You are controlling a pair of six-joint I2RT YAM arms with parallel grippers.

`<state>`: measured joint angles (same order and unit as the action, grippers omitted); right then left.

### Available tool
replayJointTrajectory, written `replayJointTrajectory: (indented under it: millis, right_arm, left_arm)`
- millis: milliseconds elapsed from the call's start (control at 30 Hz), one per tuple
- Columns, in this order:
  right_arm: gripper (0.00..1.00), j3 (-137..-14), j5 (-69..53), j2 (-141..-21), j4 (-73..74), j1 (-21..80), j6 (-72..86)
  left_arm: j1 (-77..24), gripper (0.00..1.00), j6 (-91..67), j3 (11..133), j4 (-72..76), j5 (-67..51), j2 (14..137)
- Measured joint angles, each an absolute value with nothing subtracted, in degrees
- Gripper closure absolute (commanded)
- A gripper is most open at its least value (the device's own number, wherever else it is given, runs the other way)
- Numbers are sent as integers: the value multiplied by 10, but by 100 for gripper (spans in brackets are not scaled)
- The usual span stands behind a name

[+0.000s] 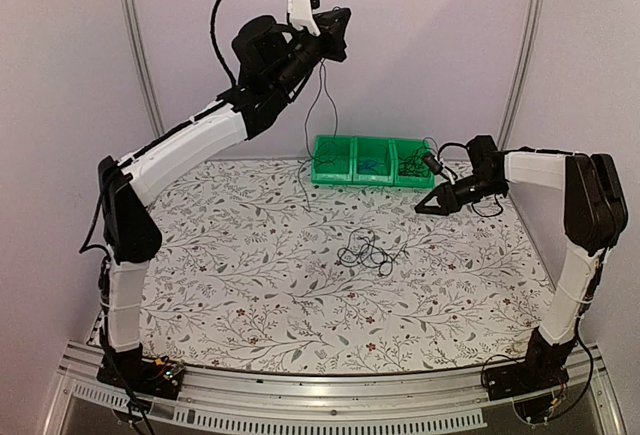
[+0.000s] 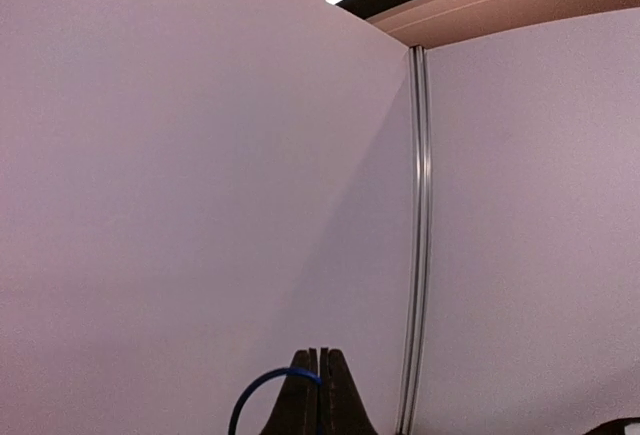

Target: Untangle the cables

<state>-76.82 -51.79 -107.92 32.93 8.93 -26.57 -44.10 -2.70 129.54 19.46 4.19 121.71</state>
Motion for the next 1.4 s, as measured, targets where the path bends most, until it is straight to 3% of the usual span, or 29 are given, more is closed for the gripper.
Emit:
replayJointTrajectory:
  millis: [467,800,967,1133,1400]
  right_arm:
    - [59,-753,-529,-1076,352,89,-255]
    - [59,-755,-532,-1078,362,90,-255]
    - [58,-807,-522,-1079,376,94,-258]
    - [64,-882,-459,-1082,326,99,-263]
    - [56,-975,-343,-1189,222,100,-212]
  left_arm:
    - [-352,100,-83,1415,308,44,1388]
    - [-323,100,-213,1465,398,68,1451]
    - [-319,100,-241,1453,412,63,1452]
    - [-321,100,-246,1420,409,42,1448]
    - [-362,100,-192,1296,319,-12,1320]
